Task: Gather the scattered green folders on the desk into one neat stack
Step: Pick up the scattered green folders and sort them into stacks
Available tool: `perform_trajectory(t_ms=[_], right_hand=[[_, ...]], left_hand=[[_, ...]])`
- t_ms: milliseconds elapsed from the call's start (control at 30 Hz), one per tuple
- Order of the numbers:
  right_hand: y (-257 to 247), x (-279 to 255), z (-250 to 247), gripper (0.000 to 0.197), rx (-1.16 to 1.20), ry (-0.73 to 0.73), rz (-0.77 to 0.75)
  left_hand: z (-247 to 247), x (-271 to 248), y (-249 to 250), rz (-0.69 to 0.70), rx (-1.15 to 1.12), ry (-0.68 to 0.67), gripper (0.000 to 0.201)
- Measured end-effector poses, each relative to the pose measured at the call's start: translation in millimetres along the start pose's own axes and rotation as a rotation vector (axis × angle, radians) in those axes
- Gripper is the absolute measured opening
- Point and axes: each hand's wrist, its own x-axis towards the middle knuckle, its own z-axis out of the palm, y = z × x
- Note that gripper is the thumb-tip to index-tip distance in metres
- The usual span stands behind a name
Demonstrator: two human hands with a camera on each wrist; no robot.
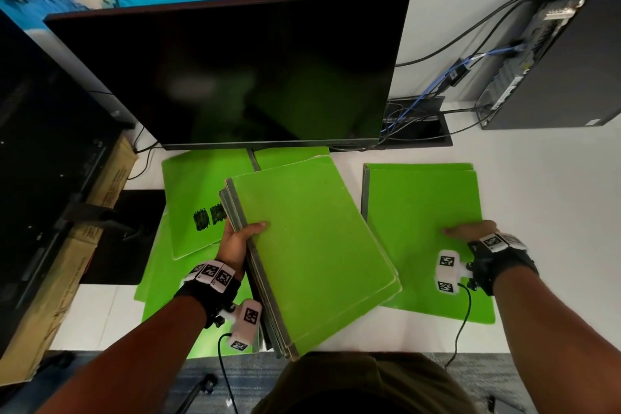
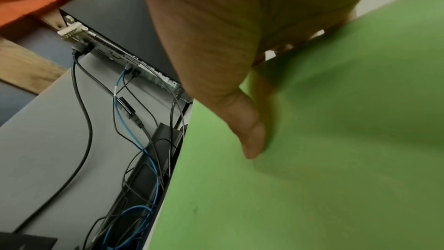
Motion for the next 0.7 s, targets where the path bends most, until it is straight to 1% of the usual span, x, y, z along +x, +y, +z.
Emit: perform_trajectory(t_ms=[33,67,133,200,267,300,400,467,533,600,700], right_hand=[[-2,-1,1,0.093,-0.006,0.000,-0.001],[-2,0,1,0.091,-0.011,0.001,-0.005],[-1,-1,4,0.096,-0.006,0.023,0.010],[0,-4,6,0.105,-0.036,0.086,0.026],[1,-5,8,0.105,-0.060,0.120,0.033],[1,-3,8,0.105,-0.056,0.110,0.033],[0,4,8,0.105,-0.044,0.079,0.042],[1,5,8,0.099,-0.007,0.057,0.052],[2,5,9,0.097,0.015,0.064,0.055],[0,-1,11,0.102,-0.008,0.096,0.054],[-3,-7,14,0.100,-0.082,0.168,0.032]], left_hand=[[-1,1,-1,0.000,0.000,-0.002,0.077],[-2,2,-2,-0.009,-0.005,0.000,0.079],[-5,5,-4,-0.022,0.011,-0.010,0.080],[-7,8,-5,-0.016,0.015,-0.019,0.063],[-7,7,-5,-0.007,0.002,-0.020,0.044],[-6,6,-4,0.003,-0.002,-0.026,0.038],[-5,5,-3,0.022,-0.009,-0.034,0.040],[-6,7,-4,0.029,-0.001,-0.049,0.047],[-7,9,-4,0.032,0.005,-0.052,0.042],[-8,10,-5,0.036,0.010,-0.052,0.039],[-7,10,-5,0.039,-0.005,-0.055,0.045]])
